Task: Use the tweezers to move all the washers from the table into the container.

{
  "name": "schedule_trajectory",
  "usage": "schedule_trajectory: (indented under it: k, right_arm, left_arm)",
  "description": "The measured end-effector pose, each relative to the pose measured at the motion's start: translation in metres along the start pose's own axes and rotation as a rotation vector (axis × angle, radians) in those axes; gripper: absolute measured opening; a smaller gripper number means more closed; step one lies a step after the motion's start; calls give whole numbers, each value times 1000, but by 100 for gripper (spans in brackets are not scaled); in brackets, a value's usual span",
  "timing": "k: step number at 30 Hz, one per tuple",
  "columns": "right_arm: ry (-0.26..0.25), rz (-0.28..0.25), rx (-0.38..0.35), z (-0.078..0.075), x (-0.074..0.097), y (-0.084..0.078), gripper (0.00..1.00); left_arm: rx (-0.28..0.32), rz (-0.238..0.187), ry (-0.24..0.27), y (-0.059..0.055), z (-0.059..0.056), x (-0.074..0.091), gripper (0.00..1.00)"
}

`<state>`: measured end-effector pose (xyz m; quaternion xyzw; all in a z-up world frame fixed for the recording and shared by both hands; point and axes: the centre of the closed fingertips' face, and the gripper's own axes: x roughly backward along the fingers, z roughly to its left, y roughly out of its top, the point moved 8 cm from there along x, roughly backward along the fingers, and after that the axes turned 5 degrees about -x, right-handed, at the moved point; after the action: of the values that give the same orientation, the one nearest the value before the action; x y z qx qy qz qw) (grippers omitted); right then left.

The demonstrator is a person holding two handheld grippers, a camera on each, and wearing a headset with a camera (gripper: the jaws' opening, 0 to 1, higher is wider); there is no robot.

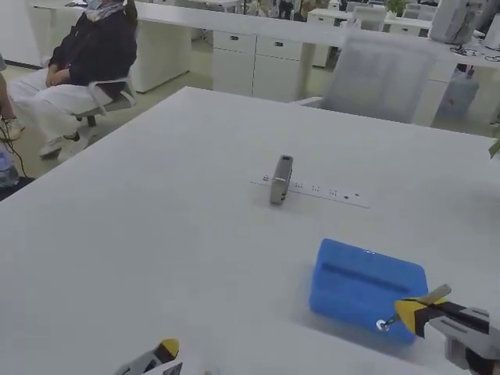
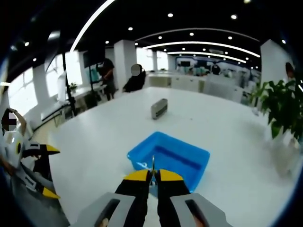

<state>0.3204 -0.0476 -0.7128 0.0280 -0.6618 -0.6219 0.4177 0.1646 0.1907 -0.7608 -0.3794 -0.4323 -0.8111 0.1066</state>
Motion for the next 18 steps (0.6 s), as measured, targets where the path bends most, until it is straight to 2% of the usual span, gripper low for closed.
schedule_trajectory:
  k: [5, 9, 14, 18]
  right_arm:
    - [-29, -31, 7, -8, -7, 12, 2]
    - [-52, -38, 9, -16, -17, 15, 2]
    - [-72, -5, -17, -27, -34, 6, 2]
    - [-96, 19, -10, -32, -44, -1, 2]
  left_arm:
    - [3, 2, -1, 0, 0, 0, 84]
    - [3, 4, -7, 0, -1, 0, 84]
    - [4, 8, -10, 0, -1, 0, 84]
    - [5, 13, -11, -1, -1, 0, 84]
